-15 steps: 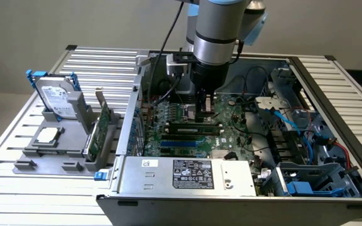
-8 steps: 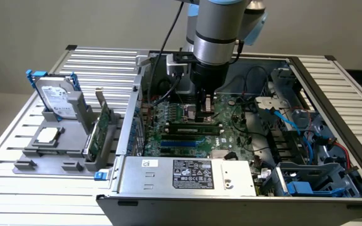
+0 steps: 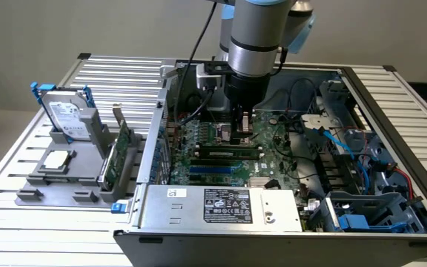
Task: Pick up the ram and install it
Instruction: 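Press down the ram until it locks into place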
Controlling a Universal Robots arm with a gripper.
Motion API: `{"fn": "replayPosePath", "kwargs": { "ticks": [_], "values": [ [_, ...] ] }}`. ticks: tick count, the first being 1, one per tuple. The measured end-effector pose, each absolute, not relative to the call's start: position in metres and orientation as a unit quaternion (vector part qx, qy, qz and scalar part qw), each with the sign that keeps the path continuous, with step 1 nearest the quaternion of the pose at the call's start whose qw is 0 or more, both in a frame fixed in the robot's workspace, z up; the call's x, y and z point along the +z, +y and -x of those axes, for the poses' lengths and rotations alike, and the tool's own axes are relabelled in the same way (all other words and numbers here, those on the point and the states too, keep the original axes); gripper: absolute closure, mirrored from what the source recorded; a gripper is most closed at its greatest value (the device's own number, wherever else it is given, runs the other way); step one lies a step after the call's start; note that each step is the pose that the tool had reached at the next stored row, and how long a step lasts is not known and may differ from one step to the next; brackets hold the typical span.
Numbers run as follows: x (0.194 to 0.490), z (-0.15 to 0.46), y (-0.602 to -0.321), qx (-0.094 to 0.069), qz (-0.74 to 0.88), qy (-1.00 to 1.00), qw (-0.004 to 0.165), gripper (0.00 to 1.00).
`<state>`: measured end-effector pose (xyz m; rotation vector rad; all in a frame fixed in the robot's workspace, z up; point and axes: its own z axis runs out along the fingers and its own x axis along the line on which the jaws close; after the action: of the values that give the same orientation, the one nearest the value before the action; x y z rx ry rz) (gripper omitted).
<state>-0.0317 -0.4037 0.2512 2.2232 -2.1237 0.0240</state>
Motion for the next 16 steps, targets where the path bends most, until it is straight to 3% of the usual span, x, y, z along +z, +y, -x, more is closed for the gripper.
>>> {"fn": "replayPosePath", "kwargs": {
  "ticks": [16],
  "values": [
    [0.240, 0.069, -0.404, 0.008, -0.723, -0.690, 0.033, 0.89]
  ]
}}
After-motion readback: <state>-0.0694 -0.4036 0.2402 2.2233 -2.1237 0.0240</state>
